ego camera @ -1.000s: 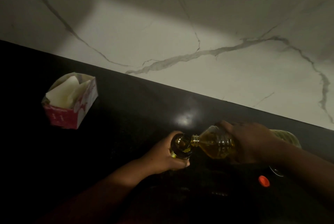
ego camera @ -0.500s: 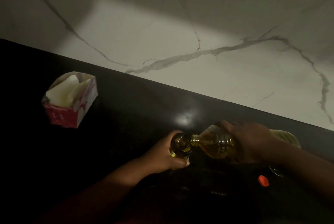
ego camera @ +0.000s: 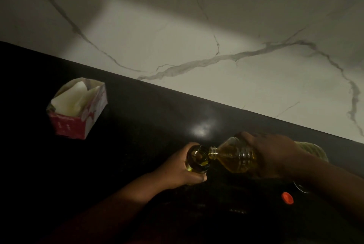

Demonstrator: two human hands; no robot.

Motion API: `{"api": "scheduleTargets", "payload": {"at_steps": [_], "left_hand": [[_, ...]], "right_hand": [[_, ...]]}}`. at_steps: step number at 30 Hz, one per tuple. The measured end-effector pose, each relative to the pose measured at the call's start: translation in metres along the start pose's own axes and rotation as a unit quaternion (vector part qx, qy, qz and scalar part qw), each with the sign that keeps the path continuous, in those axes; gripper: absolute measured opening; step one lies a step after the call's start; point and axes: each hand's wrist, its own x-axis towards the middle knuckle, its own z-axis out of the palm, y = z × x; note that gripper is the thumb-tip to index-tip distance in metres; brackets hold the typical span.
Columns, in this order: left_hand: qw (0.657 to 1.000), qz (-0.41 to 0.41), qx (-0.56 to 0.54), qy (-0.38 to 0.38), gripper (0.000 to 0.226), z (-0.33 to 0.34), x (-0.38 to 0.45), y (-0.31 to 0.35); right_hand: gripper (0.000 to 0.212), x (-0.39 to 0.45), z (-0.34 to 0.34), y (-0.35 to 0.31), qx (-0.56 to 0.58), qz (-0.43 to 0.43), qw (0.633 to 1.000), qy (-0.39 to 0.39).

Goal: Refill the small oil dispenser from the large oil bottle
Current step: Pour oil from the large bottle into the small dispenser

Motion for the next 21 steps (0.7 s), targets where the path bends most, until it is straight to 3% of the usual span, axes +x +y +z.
{"api": "scheduleTargets", "payload": {"at_steps": [21], "left_hand": [[1.000, -0.013, 0.014, -0.004, 0.076, -0.0013, -0.0021, 0.0048]], "right_hand": [[0.093, 0.0017, 0.0025, 0.0030, 0.006, -0.008, 1.000, 0.008]]}}
